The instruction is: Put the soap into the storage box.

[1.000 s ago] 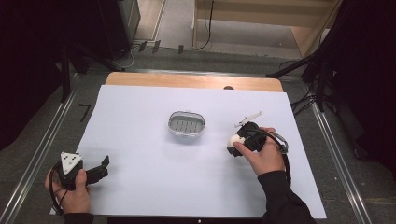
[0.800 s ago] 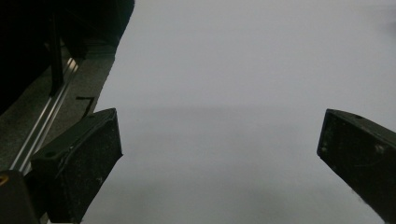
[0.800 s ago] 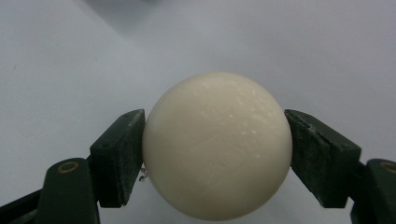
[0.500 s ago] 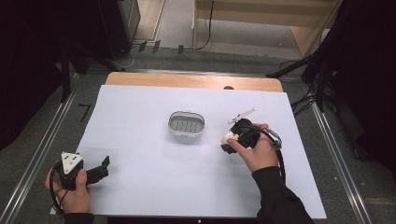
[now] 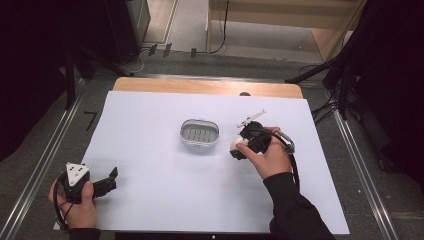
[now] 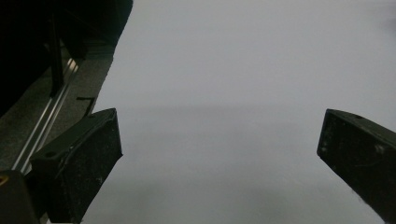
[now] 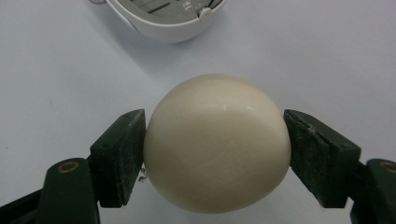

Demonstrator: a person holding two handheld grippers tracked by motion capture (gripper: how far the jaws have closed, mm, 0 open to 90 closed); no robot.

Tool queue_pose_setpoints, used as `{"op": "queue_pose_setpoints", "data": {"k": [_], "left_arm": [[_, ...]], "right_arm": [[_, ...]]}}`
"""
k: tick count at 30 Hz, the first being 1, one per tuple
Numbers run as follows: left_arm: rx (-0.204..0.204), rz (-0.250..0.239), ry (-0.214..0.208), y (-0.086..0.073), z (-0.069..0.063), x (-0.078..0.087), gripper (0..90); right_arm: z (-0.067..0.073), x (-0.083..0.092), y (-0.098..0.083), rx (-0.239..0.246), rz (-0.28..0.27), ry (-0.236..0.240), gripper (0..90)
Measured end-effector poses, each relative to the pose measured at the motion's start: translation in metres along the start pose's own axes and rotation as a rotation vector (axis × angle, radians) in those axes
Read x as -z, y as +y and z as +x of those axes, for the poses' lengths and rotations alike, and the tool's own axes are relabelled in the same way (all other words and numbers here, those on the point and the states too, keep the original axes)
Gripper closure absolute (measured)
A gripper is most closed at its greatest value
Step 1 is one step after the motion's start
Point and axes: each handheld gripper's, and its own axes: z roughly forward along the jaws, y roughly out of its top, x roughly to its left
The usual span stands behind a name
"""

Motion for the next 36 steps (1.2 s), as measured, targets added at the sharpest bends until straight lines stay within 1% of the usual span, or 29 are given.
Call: {"op": "queue_pose_setpoints", "data": {"k": [4,7,8,10,11,16,21,28,33,36], "left_arm": [[0.001,-0.001,0.000,0.000,0.000,0.000,0.1],[0.001,0.000,0.002,0.000,0.000,0.000,0.1],[0.008,-0.004,0.010,0.000,0.001,0.001,0.2],[0.014,-0.006,0.010,0.000,0.001,0.001,0.1],[0.017,-0.010,0.008,0.000,0.002,0.001,0.1],[0.011,-0.006,0.010,0.000,0.001,0.001,0.1],[0.006,-0.002,0.009,0.000,0.001,0.001,0.1],[0.008,-0.002,0.009,0.000,0.001,0.001,0.1],[0.010,-0.002,0.006,0.000,0.001,0.001,0.1],[0.010,-0.002,0.006,0.000,0.001,0.001,0.1]], "right_arm": [[0.002,0.002,0.009,0.010,-0.004,-0.001,24.5],[0.003,0.003,0.011,0.011,-0.005,-0.002,24.5],[0.003,0.003,0.014,0.011,-0.008,0.002,24.6],[0.003,0.004,0.016,0.017,-0.008,0.004,24.6],[0.003,0.004,0.017,0.011,-0.011,0.004,24.6],[0.004,0.004,0.021,0.018,-0.014,0.008,24.6],[0.009,0.005,0.030,0.030,-0.023,0.016,24.6],[0.014,0.004,0.042,0.046,-0.032,0.021,24.7],[0.017,0.002,0.048,0.055,-0.033,0.028,24.7],[0.020,-0.001,0.054,0.060,-0.024,0.033,24.7]]}}
